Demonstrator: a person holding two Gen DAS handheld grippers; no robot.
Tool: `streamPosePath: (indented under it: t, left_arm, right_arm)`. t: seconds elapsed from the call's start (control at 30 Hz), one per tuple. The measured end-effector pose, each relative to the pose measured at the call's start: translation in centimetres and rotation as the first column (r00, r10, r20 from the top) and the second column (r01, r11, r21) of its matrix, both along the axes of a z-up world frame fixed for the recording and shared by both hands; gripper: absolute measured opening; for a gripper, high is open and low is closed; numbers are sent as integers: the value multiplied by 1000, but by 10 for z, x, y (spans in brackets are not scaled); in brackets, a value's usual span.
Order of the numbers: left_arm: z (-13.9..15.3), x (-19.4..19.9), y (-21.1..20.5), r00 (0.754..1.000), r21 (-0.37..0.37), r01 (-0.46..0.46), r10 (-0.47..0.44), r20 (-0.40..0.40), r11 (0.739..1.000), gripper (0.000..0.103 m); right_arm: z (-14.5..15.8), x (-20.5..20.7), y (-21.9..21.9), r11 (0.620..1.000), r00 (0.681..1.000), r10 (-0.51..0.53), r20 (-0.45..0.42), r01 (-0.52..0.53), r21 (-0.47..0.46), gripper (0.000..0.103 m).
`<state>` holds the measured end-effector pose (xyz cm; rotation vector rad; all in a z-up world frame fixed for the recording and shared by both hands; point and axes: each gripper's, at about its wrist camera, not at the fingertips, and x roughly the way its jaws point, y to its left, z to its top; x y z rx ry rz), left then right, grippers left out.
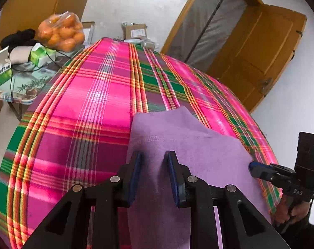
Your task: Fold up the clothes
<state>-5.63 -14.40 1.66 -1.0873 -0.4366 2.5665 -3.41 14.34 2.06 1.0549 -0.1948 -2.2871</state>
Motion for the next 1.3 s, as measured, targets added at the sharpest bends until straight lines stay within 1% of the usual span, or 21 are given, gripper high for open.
streamPosePath:
  t: [0.1,0.17,0.3,0.37,0.43,0.5,0.57,0.67,0.73,0.83,0.93,1.0,1.13,1.2,1.3]
  left_arm:
    - [0,1,-6,1000,24,1,-1,0,1000,26]
    - [2,5,-11,1000,54,-6,7,-6,999,26]
    - [9,10,-15,999,80,-18,21,-42,997,26]
    - [7,6,-12,999,75,-16,19,-32,997,26]
    - [1,0,-7,1000,55,-10,10,-4,998,26]
    - [0,-2,-5,1000,40,-8,8,5,999,26]
    - [0,2,-6,1000,43,-13,13,0,999,26]
    - [2,15,-10,1000,55,-25,26,-16,998,26]
    - [2,30,-12,999,54,-34,35,-33,998,26]
    - [0,55,-17,998,73,-45,49,-45,996,26]
    - [-2,77,-21,997,94,-58,63,-54,994,26]
    - [-2,91,-22,995,95,-65,71,-65,993,26]
    - [-3,111,-24,994,109,-69,78,-81,992,26]
    - [-7,113,-22,995,112,-62,70,-71,992,26]
    - [-16,112,-17,996,96,-59,65,-56,994,26]
  right_arm:
    - [-1,-5,4,1000,1000,-13,17,14,-18,11]
    - [3,-5,3,1000,1000,-16,4,16,-18,11]
    - [7,-13,2,999,999,-31,-17,31,-22,12]
    - [5,-21,3,998,998,-61,-10,61,-13,12]
    - [-2,-29,5,997,996,-82,21,82,-8,12]
    - [-7,-35,8,995,994,-96,47,97,-11,12]
    - [-3,-31,8,995,995,-94,36,94,-10,12]
    - [3,-16,8,998,999,-51,5,51,-26,16]
    - [5,-2,6,999,1000,-5,-9,5,-34,16]
    - [6,22,2,997,997,71,-29,-72,-36,16]
    - [7,42,-6,991,990,131,-46,-132,-23,16]
    - [7,53,-13,986,985,164,-59,-164,-4,16]
    - [8,67,-19,980,976,200,-83,-198,29,17]
    - [6,70,-20,978,975,205,-83,-202,40,18]
    - [2,74,-18,977,973,210,-94,-205,56,18]
